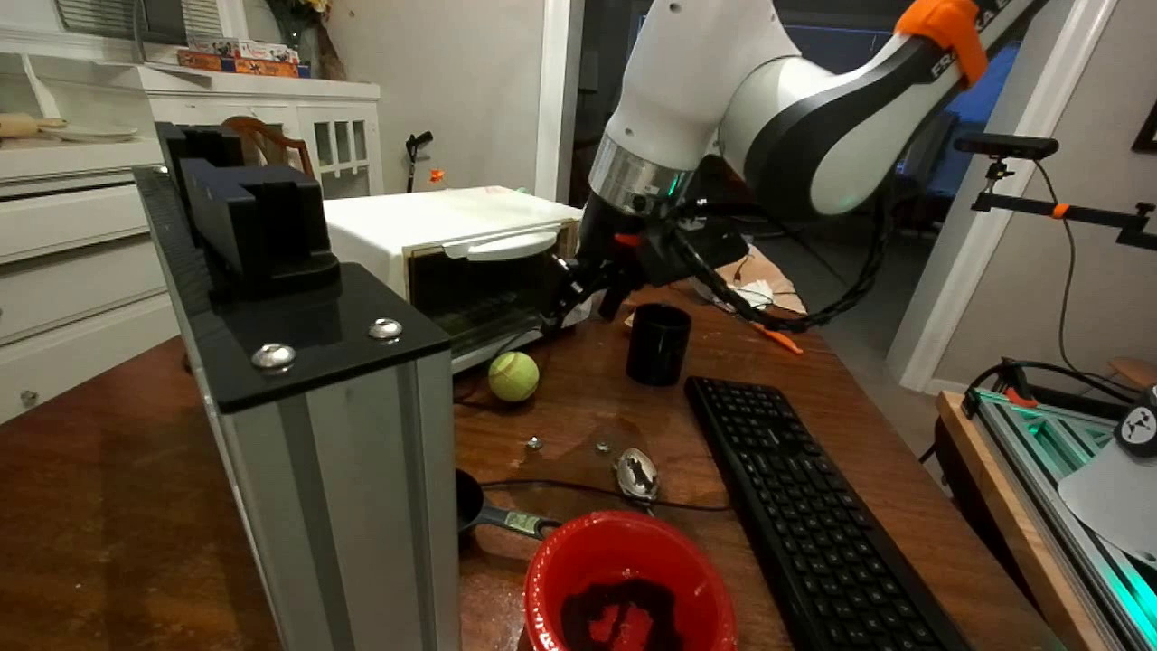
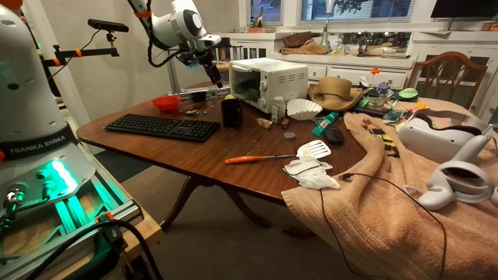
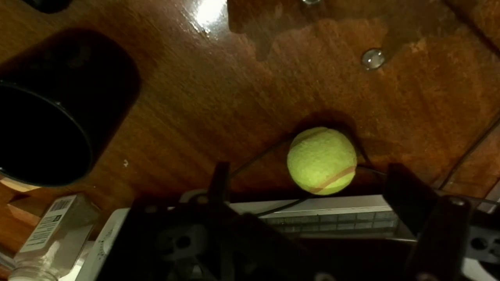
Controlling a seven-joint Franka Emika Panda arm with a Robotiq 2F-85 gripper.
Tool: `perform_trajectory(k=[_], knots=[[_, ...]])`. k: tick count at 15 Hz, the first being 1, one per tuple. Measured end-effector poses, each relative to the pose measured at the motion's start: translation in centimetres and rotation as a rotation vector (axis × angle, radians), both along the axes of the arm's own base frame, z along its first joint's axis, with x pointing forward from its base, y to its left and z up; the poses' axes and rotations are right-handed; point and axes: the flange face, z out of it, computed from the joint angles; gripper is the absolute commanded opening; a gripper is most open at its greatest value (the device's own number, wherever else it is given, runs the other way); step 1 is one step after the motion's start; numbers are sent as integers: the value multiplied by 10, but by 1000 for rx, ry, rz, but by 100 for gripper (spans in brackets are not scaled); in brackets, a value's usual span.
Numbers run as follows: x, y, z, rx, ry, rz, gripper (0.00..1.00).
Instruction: Pick up the ball and put it on top of the microwave
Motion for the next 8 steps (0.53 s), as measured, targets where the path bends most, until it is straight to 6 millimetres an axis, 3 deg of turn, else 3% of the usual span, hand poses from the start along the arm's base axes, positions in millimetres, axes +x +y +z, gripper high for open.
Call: perform_trajectory(k=[8], knots=[[39,13,-36,20,-16,-10,100]])
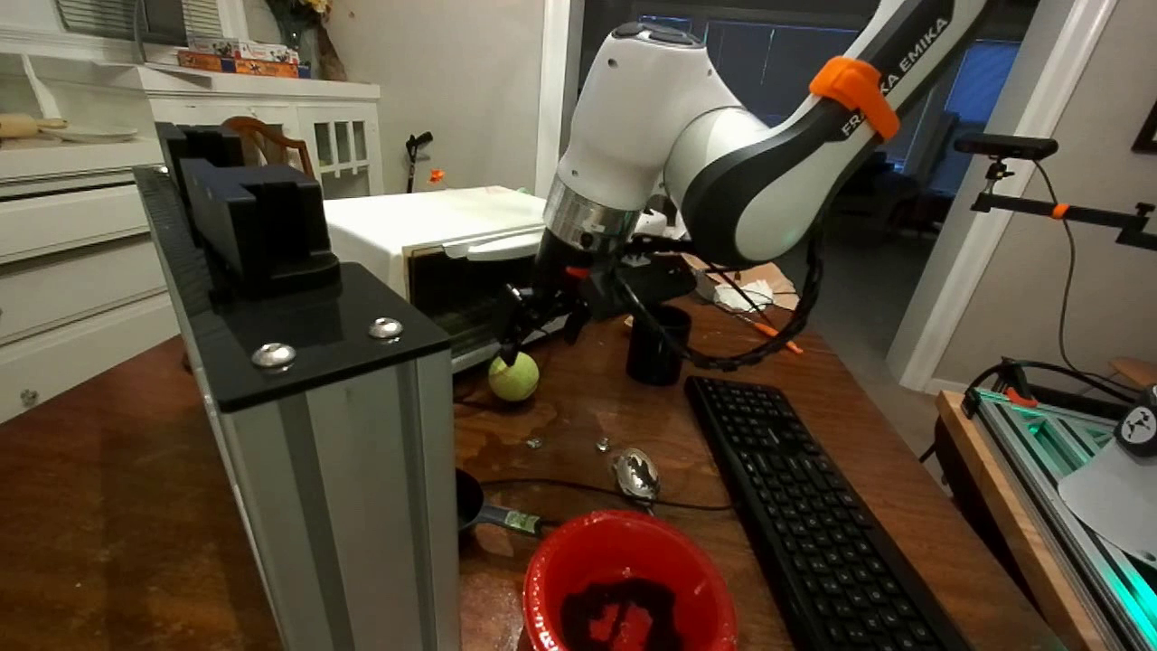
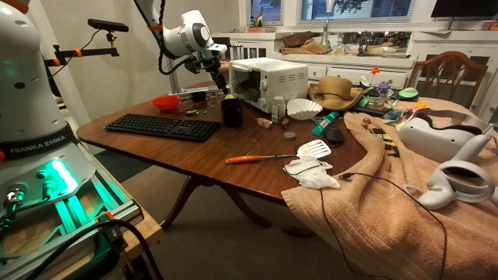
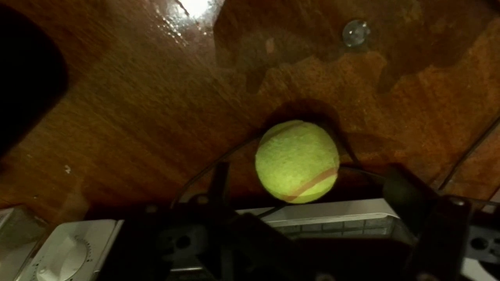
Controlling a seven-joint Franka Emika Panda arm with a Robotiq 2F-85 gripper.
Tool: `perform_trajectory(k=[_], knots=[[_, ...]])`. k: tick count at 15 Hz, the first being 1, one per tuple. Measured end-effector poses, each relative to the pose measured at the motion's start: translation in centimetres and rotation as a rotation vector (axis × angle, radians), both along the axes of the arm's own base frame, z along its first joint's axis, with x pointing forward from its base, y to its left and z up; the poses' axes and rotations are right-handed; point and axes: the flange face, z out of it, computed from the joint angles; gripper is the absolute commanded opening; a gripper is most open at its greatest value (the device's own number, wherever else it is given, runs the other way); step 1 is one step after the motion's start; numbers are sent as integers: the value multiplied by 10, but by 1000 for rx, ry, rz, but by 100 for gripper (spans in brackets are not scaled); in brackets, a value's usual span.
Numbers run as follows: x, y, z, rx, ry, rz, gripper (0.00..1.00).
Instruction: Pick up the ball and put it on top of the microwave
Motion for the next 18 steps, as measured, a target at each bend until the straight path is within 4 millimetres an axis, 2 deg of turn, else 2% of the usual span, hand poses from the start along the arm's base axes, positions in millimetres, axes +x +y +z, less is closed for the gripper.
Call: perform_trajectory(k=[5,11,18], knots=[[15,10,-15,10,-8,-12,100],[32,4,-26,-5,-24,-39,100],[39,0,-41,-28,-20,-53,98]])
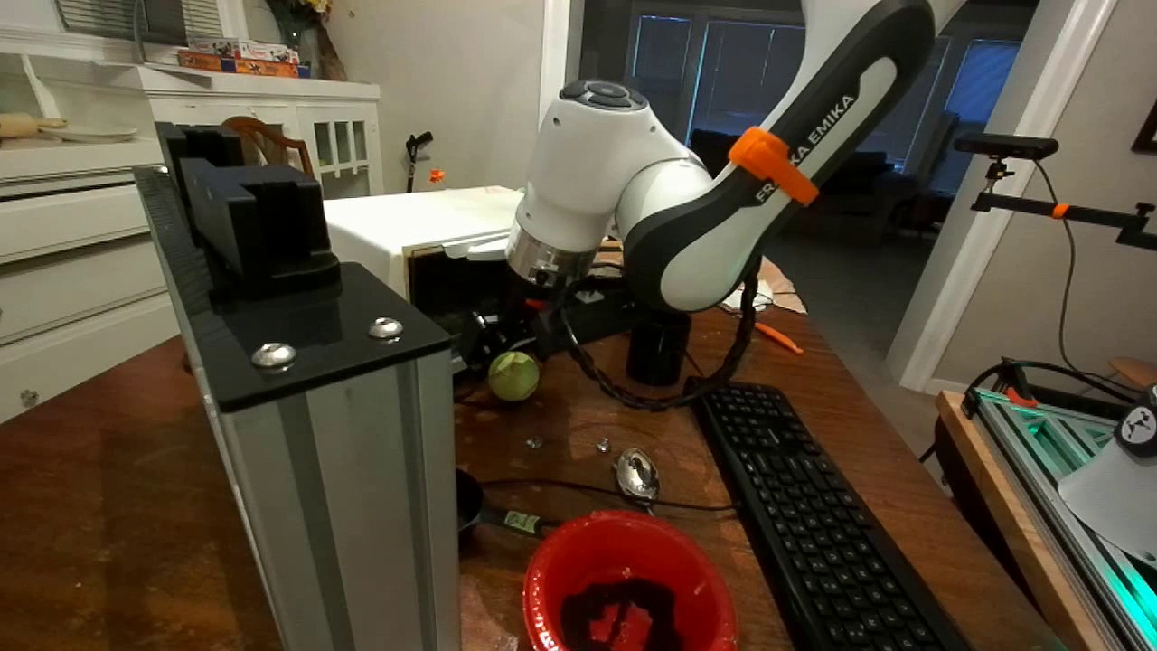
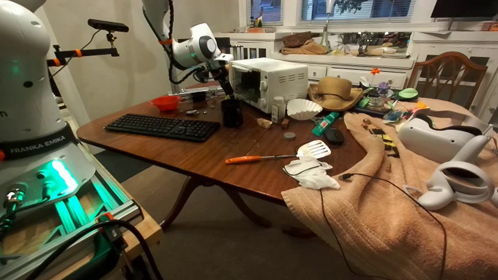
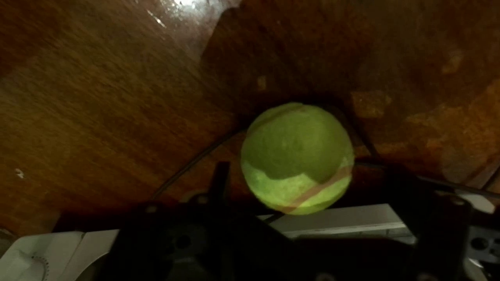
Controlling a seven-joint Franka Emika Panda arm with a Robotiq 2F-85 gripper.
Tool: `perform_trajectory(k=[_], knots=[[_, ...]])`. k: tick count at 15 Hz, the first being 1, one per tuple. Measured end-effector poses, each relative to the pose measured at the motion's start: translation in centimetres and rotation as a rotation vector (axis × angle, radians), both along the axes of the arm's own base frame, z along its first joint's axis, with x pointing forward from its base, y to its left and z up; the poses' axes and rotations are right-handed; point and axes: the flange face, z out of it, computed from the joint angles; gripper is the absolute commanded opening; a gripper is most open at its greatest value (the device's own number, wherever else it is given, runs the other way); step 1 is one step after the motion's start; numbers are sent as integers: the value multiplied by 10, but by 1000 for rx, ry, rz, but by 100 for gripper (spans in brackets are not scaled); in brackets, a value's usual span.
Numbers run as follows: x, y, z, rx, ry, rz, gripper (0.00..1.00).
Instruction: Pick up the ball and put it on top of the microwave
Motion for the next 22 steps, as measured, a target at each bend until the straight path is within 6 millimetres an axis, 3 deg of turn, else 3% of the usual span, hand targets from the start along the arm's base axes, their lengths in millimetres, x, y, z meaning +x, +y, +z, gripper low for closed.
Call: perform_trajectory(k=[4,5,6,7,9,16,22], knots=[[0,-1,-7,-9,7,-3,72],[1,-2,-9,-11,8,-5,77],[1,-2,-10,-12,10,-8,72],[2,-3,-11,-13,10,-8,55],[2,-4,-13,-16,11,-9,42],[2,4,-9,-20,17,5,42],[-14,22,40,5,70,67,42]])
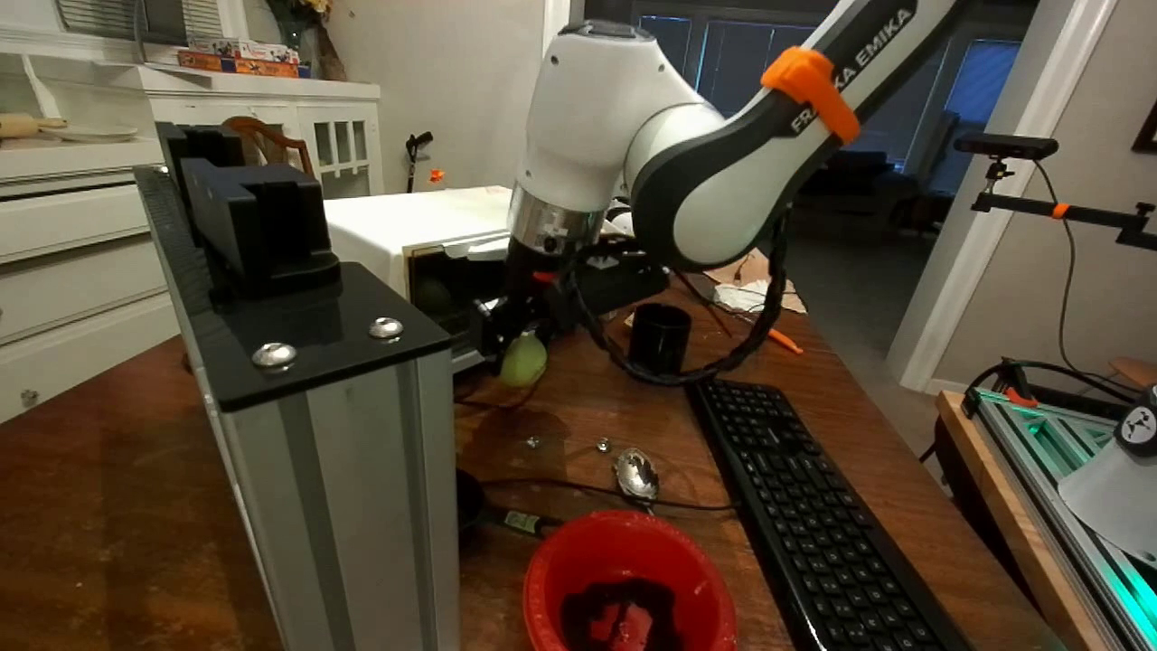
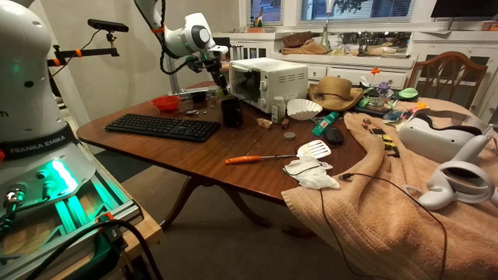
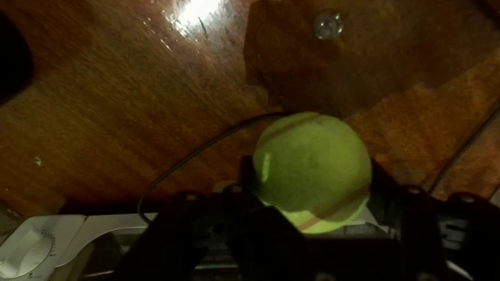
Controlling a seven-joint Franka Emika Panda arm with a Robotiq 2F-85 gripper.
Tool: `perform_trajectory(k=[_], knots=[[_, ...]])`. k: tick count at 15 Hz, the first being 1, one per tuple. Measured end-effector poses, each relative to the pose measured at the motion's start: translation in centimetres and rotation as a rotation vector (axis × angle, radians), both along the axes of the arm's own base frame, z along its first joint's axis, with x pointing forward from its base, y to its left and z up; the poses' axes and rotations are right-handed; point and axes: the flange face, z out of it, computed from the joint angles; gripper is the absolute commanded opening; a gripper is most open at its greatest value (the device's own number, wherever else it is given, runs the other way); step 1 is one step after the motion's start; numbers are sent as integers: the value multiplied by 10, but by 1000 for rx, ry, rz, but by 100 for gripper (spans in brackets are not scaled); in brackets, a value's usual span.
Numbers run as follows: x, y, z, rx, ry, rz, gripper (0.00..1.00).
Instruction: Pick up the ball and put it on top of the microwave
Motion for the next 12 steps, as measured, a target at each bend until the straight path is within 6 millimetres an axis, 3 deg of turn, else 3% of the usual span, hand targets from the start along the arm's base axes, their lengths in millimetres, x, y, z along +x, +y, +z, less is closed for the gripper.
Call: perform_trajectory(k=[12], knots=[[-20,-7,167,207,-8,-21,42]])
